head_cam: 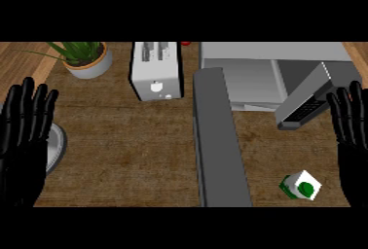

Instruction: Pick up the milk, place it into the microwave and close the microwave

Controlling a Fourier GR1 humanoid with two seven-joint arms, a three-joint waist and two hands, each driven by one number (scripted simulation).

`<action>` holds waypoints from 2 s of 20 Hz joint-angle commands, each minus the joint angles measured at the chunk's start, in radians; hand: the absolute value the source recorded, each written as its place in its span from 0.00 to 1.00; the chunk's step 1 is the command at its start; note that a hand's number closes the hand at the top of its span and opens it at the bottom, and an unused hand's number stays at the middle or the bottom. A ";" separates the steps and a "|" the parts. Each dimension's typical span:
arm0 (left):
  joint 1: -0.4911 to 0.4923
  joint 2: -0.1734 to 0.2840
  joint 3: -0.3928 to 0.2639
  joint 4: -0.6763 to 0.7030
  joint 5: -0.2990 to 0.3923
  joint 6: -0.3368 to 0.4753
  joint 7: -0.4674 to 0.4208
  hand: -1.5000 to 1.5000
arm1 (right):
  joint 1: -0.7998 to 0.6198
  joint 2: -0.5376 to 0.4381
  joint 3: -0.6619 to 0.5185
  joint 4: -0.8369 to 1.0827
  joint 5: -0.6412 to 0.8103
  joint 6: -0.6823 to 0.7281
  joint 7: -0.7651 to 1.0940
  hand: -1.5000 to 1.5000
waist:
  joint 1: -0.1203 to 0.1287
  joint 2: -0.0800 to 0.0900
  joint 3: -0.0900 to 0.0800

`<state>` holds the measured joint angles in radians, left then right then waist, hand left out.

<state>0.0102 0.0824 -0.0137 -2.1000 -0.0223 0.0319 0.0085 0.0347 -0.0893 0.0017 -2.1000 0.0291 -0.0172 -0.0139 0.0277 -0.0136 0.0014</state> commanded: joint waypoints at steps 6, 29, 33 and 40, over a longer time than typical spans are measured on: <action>-0.083 0.000 0.055 0.083 0.023 0.013 -0.015 0.00 | 0.051 0.088 0.107 -0.073 0.311 -0.348 0.014 0.00 | -0.040 0.013 -0.003; 0.444 -0.045 0.125 -0.311 0.231 -0.143 0.040 0.00 | 0.387 0.085 0.504 -0.066 0.555 -0.689 0.131 0.00 | -0.023 0.010 -0.001; 0.433 -0.012 0.232 -0.247 0.319 -0.214 -0.003 0.00 | 0.409 0.043 0.436 -0.029 0.433 -0.688 0.071 0.00 | -0.025 0.011 -0.001; 0.531 -0.025 0.278 -0.314 0.381 -0.267 0.011 0.00 | 0.339 0.013 0.208 0.083 0.188 -0.669 -0.035 0.00 | -0.017 0.011 -0.001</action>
<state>0.4608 0.0591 0.2266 -2.3449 0.2901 -0.1931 0.0107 0.4105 -0.0558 0.3259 -2.0773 0.3224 -0.6980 -0.0188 0.0036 -0.0037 -0.0001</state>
